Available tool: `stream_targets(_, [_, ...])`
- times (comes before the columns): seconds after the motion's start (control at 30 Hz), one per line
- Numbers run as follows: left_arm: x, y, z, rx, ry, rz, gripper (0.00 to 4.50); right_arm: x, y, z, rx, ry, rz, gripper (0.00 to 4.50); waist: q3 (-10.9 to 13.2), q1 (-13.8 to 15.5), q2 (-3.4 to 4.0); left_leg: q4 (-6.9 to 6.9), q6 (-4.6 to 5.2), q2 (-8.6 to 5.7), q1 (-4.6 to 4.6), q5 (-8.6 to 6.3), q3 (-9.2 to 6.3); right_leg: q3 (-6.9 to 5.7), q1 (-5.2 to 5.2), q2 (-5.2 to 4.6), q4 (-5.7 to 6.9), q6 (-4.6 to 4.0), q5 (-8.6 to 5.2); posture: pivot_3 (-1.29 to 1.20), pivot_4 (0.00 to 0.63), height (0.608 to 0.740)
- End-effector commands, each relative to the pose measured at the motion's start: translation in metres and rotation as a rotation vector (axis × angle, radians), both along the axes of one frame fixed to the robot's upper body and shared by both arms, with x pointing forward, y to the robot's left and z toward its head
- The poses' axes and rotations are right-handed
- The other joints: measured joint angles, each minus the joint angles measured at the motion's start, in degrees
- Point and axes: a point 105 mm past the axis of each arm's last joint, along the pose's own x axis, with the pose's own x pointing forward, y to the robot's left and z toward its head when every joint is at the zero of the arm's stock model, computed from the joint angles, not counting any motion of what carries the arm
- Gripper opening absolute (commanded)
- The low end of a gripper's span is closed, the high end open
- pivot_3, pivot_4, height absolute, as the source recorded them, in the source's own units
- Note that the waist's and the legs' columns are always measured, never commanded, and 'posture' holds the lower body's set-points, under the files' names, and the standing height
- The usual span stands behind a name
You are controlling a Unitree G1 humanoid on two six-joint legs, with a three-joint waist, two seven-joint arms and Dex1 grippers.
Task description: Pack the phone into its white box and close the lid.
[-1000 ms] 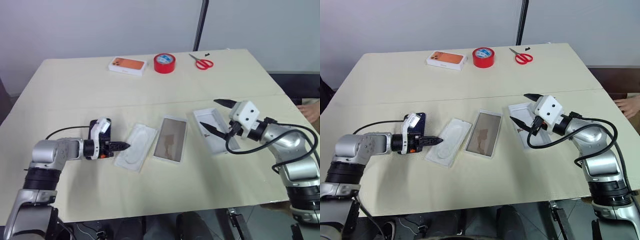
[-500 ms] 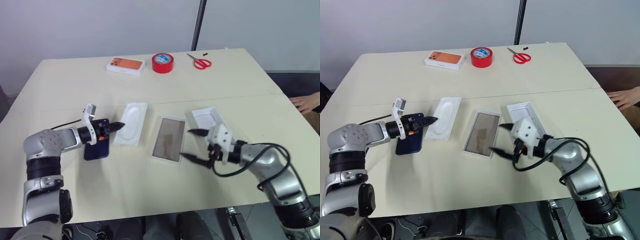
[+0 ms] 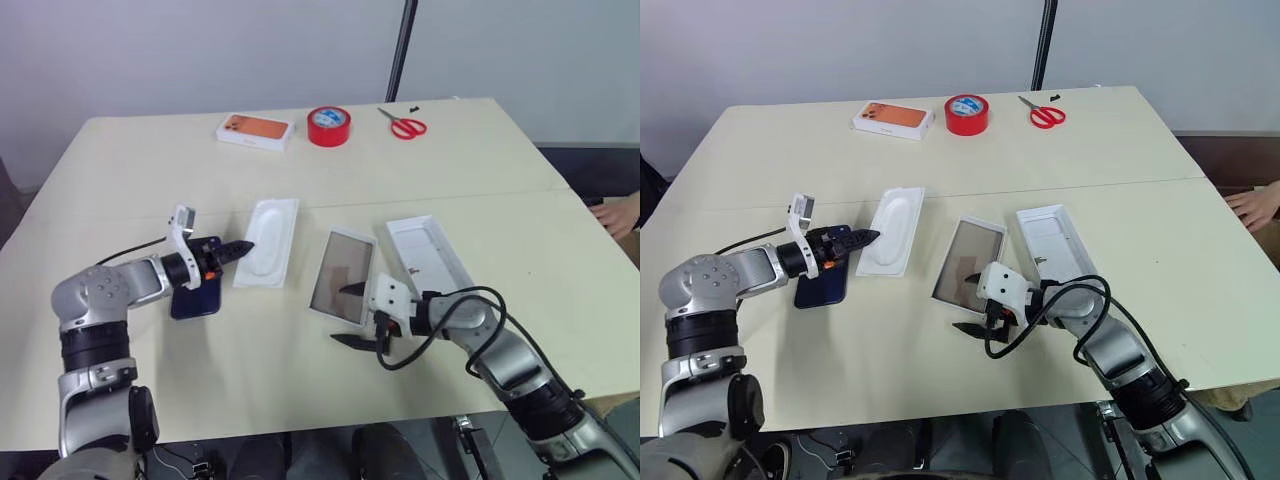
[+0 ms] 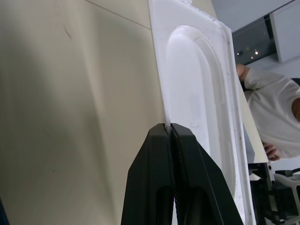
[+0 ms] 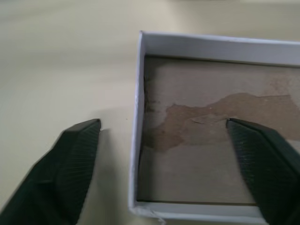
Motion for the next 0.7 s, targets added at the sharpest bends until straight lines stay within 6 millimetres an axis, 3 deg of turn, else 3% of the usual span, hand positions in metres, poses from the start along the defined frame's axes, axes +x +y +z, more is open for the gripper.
stream_targets(0.03, [-0.002,0.004,0.01,-0.004,-0.038,0.004,0.0,-0.001,0.004,0.001,0.014,-0.005,0.028,2.69,0.0,-0.1,0.0,0.0,0.0,0.0,0.0,0.0,0.0,0.0,0.0,0.0,0.0,0.0,0.0,0.0,0.15,0.74])
stream_targets(0.2, [-0.003,0.001,0.011,-0.011,-0.037,-0.004,0.0,0.002,0.005,0.006,0.019,-0.045,0.033,0.2,0.0,-0.1,0.0,0.0,-0.01,0.0,0.0,0.0,0.0,0.0,-0.01,0.0,0.0,0.0,0.0,0.0,0.15,0.74])
stream_targets(0.23, [-0.003,0.001,0.011,-0.007,-0.039,-0.006,0.0,0.002,0.005,0.008,0.019,-0.052,0.034,0.05,0.0,-0.1,0.0,0.0,-0.01,0.0,0.0,0.0,0.0,0.0,0.0,0.0,0.0,0.0,0.0,0.0,0.15,0.74])
stream_targets(0.47, [-0.001,-0.003,0.014,-0.016,-0.052,-0.016,0.0,0.006,0.01,0.015,-0.03,-0.13,0.108,0.05,0.0,-0.1,0.0,0.0,-0.02,0.0,0.0,0.01,0.0,0.0,-0.01,0.0,0.0,0.0,0.0,0.0,0.15,0.74])
stream_targets(0.7, [0.001,-0.01,0.019,-0.031,-0.083,-0.033,0.0,0.032,0.026,0.01,-0.218,-0.282,0.255,0.05,0.0,-0.5,0.0,-0.03,-0.04,0.01,0.0,0.02,0.0,-0.01,-0.06,0.03,0.01,0.0,0.0,0.0,0.15,0.74])
